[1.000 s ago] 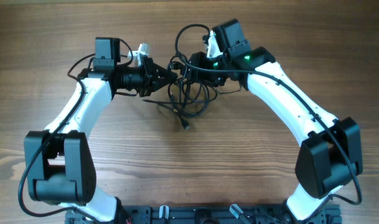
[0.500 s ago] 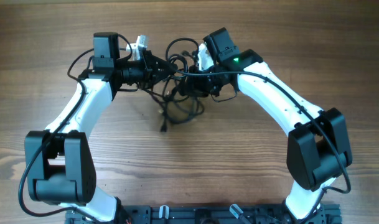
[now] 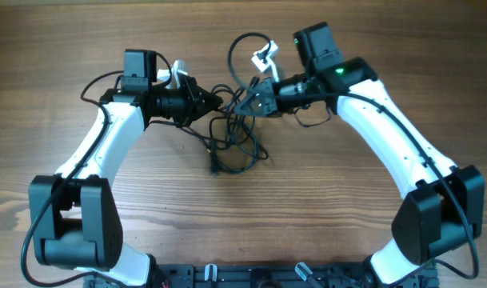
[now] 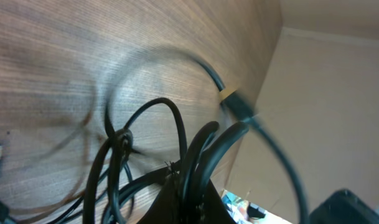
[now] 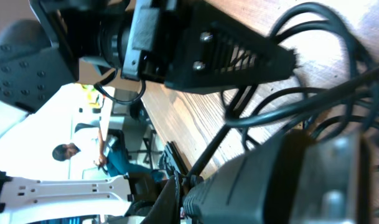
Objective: Untangle cables
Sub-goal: 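Pull the left gripper up and left, lifting cables off the bundle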
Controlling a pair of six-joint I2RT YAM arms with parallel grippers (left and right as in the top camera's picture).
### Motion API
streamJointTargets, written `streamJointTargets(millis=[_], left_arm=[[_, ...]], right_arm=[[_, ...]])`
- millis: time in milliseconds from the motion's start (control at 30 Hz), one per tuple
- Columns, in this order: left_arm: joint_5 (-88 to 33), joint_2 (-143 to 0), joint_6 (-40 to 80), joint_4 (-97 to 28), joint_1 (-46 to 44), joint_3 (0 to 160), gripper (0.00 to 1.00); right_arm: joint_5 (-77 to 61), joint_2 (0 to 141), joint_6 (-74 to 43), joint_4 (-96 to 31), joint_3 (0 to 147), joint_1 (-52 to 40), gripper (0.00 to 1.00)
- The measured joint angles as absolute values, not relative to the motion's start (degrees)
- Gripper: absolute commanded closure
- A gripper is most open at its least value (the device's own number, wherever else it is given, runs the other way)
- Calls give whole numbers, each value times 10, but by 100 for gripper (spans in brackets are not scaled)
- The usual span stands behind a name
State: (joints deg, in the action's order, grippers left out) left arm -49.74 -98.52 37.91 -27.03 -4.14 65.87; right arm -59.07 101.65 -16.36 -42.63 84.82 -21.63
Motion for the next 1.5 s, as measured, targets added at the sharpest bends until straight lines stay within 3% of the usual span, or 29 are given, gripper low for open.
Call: streamJointTargets(millis=[300,400,433,500,633,767,867,967,1167,1500], left_arm=[[-548,-985,244,-314,-36,662,96],[-625,-989,179,-312,-29,662,96],[-645,-991,168,-305,-28,662,96],[-733,-993,144,-248,-26,657,96],[-829,-991,183,-134,-25,657,96],[-861,-944,302,43,-24,655,96],[-883,-881,459,261,-15,656,96],[-891,-846,573,355,3,660,96],[-891,-839,648,363,20,661,96],[-890,-839,658,353,62,661,96]], right_arm=[[-530,1003,-209,-400,847,-203,92],[-480,990,-227,-394,847,-202,72],[-467,987,-233,-392,847,-201,57],[-431,980,-238,-392,848,-194,45],[-384,978,-241,-402,848,-191,33],[-357,978,-242,-403,848,-190,30],[-348,977,-241,-402,848,-181,30],[-360,977,-228,-400,848,-173,31],[-403,977,-207,-398,848,-173,34],[-505,977,-205,-378,848,-173,33]])
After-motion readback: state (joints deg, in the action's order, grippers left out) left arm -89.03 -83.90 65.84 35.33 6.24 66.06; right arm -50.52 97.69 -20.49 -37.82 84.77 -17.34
